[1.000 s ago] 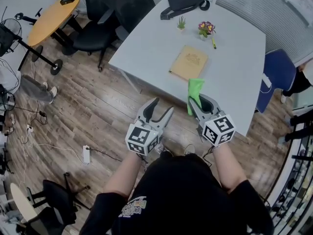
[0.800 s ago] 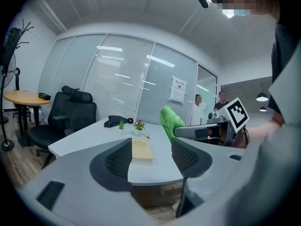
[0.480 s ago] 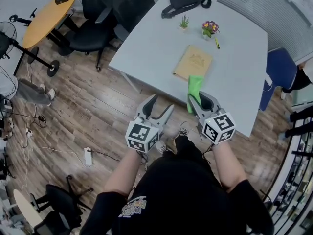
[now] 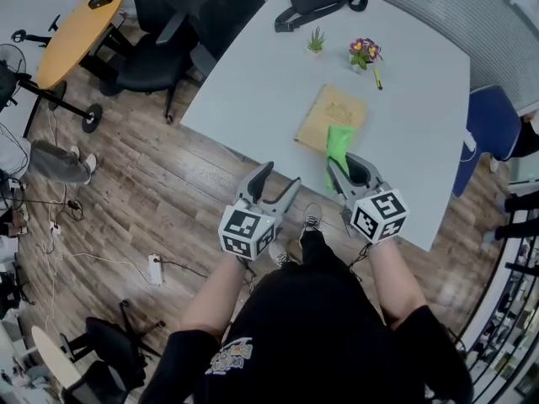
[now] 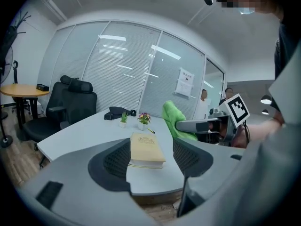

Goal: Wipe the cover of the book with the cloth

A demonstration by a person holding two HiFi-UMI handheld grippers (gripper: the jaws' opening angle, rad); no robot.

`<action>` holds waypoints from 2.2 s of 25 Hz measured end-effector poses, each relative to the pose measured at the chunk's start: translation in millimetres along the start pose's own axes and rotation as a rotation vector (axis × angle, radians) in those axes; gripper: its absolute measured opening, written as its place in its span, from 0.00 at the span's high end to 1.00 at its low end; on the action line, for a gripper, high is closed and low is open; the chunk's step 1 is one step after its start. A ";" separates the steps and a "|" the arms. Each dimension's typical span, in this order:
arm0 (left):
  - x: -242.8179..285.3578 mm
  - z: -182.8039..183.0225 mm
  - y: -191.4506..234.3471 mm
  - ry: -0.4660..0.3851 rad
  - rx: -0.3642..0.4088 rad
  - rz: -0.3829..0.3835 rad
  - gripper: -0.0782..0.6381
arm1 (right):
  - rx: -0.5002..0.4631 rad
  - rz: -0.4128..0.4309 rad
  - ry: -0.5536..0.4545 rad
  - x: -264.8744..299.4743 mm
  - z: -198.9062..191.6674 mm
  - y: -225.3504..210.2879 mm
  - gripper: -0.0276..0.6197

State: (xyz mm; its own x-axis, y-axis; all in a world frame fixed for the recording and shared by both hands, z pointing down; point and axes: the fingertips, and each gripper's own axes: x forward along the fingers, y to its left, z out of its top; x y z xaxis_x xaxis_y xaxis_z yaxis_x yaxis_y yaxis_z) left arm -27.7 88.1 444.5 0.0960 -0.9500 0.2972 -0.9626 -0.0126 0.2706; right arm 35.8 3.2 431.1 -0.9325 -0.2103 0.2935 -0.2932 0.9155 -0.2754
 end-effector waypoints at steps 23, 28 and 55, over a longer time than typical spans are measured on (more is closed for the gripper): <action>144.7 -21.2 43.6 0.194 -0.039 0.072 0.51 | 0.080 0.000 0.047 42.8 7.0 -137.6 0.81; 166.8 -32.7 53.3 0.243 -0.040 0.081 0.51 | 0.072 0.000 0.057 47.5 9.9 -153.9 0.81; 232.3 -81.8 95.9 0.486 -0.062 -0.267 0.51 | 0.151 -0.263 0.157 134.2 -8.1 -182.4 0.81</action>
State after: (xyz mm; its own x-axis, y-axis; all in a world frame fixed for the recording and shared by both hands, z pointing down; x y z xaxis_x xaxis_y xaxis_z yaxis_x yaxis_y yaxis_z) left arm -77.0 -108.3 614.4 0.4542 -0.6633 0.5948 -0.8735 -0.2004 0.4436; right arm -34.2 -189.3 528.1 -0.7803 -0.3663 0.5069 -0.5582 0.7735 -0.3002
